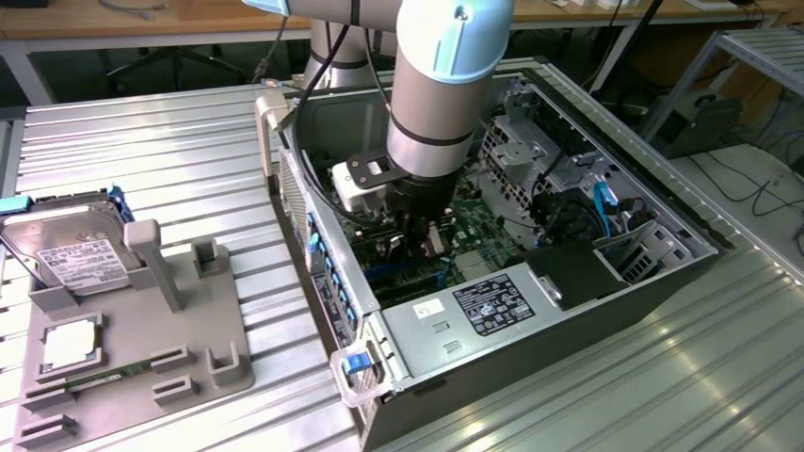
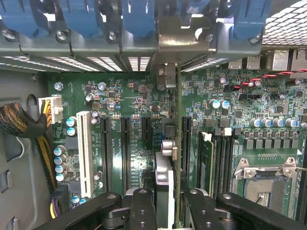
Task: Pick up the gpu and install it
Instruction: 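Insert the gpu into the slot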
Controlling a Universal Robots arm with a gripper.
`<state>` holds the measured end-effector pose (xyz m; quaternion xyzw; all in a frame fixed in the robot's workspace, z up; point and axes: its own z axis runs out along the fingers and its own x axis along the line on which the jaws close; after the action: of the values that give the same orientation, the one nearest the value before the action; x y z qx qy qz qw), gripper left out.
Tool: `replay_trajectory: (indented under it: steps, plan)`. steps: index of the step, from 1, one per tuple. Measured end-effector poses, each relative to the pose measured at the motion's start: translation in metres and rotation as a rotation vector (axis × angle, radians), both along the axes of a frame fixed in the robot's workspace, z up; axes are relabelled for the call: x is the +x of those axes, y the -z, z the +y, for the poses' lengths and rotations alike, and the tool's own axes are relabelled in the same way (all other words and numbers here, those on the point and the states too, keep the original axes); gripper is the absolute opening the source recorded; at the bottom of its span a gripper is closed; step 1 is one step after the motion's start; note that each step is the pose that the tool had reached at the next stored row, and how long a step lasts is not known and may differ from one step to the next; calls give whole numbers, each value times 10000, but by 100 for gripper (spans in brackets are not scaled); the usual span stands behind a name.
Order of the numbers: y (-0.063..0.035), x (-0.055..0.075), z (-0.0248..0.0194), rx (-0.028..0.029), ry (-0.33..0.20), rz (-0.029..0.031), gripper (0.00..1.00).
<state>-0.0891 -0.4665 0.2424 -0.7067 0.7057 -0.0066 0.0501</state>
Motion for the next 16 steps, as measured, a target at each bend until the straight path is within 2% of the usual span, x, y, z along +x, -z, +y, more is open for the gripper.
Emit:
replay_trajectory:
  steps: [16]
  plan:
    - [36, -24, -1, -3, 0, 7, 28]
